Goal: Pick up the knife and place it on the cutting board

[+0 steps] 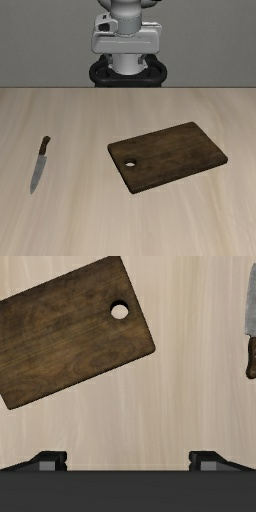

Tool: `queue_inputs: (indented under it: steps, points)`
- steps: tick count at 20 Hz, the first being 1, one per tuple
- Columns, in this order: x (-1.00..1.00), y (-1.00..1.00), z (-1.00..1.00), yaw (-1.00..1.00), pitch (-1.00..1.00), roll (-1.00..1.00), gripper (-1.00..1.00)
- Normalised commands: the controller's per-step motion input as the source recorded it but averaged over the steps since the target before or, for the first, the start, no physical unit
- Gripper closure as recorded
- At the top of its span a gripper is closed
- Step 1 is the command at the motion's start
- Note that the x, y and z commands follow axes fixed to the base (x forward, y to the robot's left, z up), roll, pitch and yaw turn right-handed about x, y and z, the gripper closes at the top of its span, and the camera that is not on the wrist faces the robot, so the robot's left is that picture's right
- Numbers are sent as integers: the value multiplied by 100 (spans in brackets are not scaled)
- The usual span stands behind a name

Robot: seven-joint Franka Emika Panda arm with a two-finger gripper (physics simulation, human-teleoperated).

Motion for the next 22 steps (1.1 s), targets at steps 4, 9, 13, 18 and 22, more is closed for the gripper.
queue_inputs:
  steps: [4,9,13,18,22]
  points:
    - [0,-100,0,0,0,0,-100]
    - [0,-100,0,0,0,0,-100]
    - [0,-100,0,0,0,0,-100]
    - [0,-100,0,0,0,0,-100]
    - [50,-50,0,0,0,0,-100]
